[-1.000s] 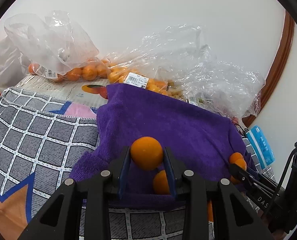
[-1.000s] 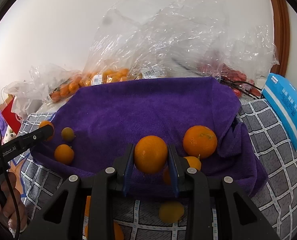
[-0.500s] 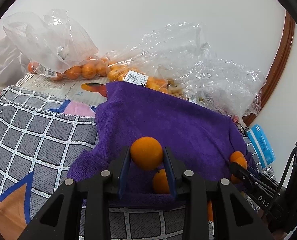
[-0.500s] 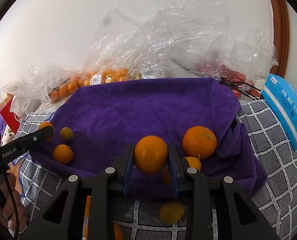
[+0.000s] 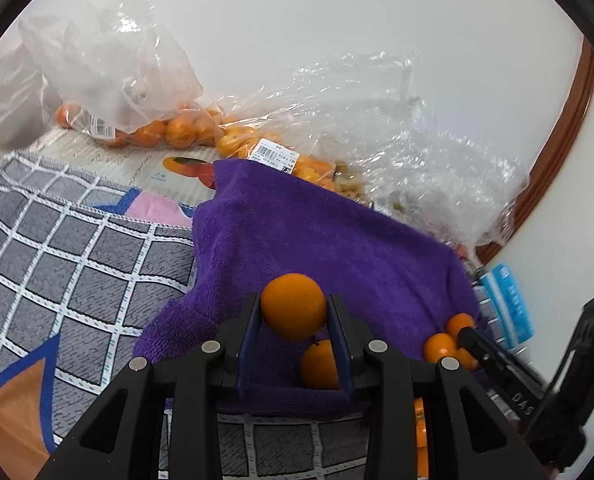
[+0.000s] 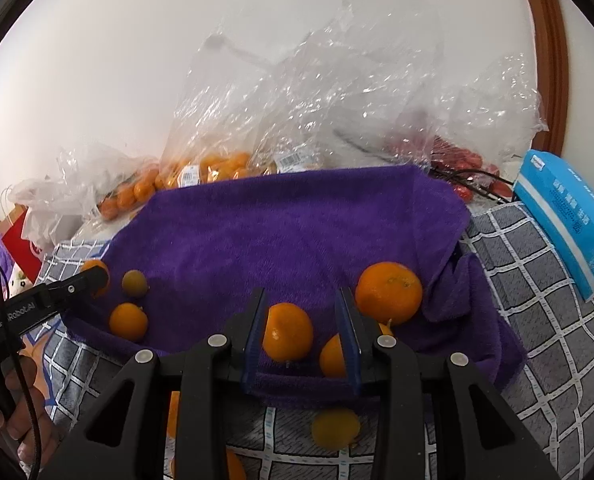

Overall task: Organize fruits
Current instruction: 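Open the right tool onto the towel while the left tool releases its orange there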

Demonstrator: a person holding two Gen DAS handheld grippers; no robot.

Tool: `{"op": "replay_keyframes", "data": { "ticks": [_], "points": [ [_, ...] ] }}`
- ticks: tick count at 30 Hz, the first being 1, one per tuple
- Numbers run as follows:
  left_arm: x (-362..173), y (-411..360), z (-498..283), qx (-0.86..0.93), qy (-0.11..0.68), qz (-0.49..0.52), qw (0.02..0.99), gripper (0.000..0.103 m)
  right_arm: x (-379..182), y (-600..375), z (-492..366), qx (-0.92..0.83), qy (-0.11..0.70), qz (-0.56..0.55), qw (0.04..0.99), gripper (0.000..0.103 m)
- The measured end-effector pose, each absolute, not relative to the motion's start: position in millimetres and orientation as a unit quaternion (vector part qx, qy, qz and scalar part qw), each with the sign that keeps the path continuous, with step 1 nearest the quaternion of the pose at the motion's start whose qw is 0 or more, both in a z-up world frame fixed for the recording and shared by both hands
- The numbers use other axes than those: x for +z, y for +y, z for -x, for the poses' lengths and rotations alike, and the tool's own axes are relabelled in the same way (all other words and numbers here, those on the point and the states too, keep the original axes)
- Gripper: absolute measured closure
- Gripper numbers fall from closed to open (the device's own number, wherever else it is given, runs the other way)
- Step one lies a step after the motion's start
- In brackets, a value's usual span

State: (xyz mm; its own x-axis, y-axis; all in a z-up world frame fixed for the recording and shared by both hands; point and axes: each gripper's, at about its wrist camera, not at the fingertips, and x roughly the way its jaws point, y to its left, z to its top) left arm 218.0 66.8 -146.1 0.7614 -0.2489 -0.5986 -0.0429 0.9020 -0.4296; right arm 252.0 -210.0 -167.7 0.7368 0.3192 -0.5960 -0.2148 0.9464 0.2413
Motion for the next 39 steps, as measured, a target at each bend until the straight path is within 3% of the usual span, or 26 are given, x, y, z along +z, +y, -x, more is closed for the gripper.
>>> {"op": "replay_keyframes", "data": {
  "ticks": [23, 39],
  "points": [
    [-151, 56, -222, -0.037, 0.363, 0.187, 0.912, 0.071, -163, -219, -248, 0.138, 0.324, -0.099, 0.931, 0.068],
    [-142, 53, -214, -0.031, 0.347, 0.171, 0.922, 0.063, -163, -215, -246, 0.099, 0.362, -0.059, 0.925, 0.068]
  ]
}}
